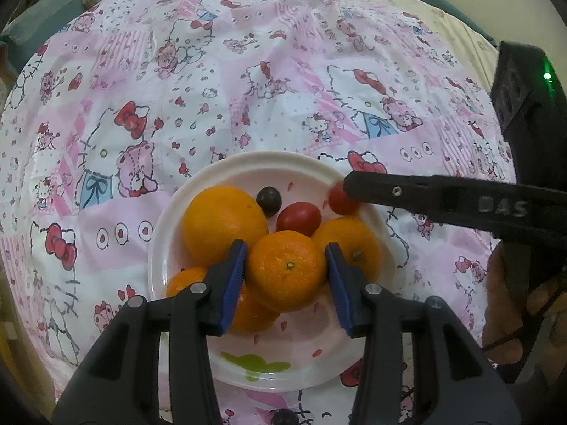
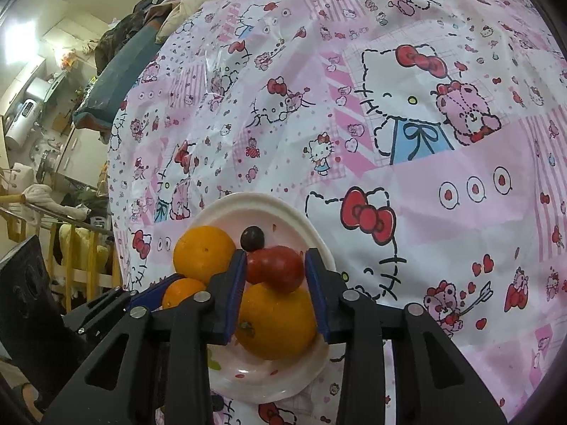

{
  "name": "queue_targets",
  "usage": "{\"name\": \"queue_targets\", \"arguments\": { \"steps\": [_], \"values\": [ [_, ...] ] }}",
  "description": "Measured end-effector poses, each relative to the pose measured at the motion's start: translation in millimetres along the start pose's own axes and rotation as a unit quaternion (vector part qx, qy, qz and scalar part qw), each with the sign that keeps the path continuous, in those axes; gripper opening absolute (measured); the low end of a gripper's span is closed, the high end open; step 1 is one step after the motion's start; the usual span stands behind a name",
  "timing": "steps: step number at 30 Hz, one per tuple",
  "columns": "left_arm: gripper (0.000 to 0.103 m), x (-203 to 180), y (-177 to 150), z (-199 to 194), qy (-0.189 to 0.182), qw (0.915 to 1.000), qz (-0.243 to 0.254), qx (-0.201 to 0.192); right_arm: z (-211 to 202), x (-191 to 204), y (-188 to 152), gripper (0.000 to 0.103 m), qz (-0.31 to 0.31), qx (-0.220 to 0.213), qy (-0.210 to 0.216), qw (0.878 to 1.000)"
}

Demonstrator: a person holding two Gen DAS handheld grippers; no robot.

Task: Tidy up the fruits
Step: 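Open both grippers and withdraw from the plate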

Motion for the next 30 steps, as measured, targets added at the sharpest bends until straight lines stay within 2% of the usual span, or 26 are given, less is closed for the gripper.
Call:
{"name": "queue_targets", "arguments": {
  "steps": [1,3,4,5,10,14,20,30],
  "values": [
    [0.042,1,-1,0,-0.003,1.0,-0.003,0.001,-1,1,0,0.057,0.003,-0.001,0.005,1.0],
    [0.059,0,0,-2,-0.01,0.9999,-0.006,-0.004,-4,2,2,0.06,0.002,-0.008,0.004,1.0],
    [0.072,1,1,-4,-0.007,0.9999,-0.008,-0.009,-6,3,2,0.06,-0.001,-0.009,0.003,1.0],
    [0.077,2,3,-8,-0.001,0.9998,-0.009,-0.018,-8,4,3,0.06,-0.003,-0.011,0.001,1.0],
    [0.077,6,5,-16,0.009,0.9996,-0.007,-0.027,-18,3,9,0.06,0.007,-0.023,0.007,1.0],
    [0.077,13,2,-19,0.014,0.9994,-0.018,-0.025,-24,2,13,0.06,0.008,-0.031,0.006,0.999],
    [0.077,30,4,-30,0.03,0.998,-0.038,-0.042,-30,9,14,0.06,0.002,-0.039,0.008,0.999],
    [0.077,22,-5,-51,0.031,0.9975,-0.029,-0.055,-52,16,-5,0.06,0.0,-0.061,0.008,0.998]
  ]
}}
Point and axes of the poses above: each gripper's, at about its wrist camera, not at the fingertips, and z roughly the way its jaws point, x to its left, y to its top, the point moved 10 cm from there along z, roughly the way its jaws point, and after that the axes turned 15 degrees about z, right-handed, at the moved point
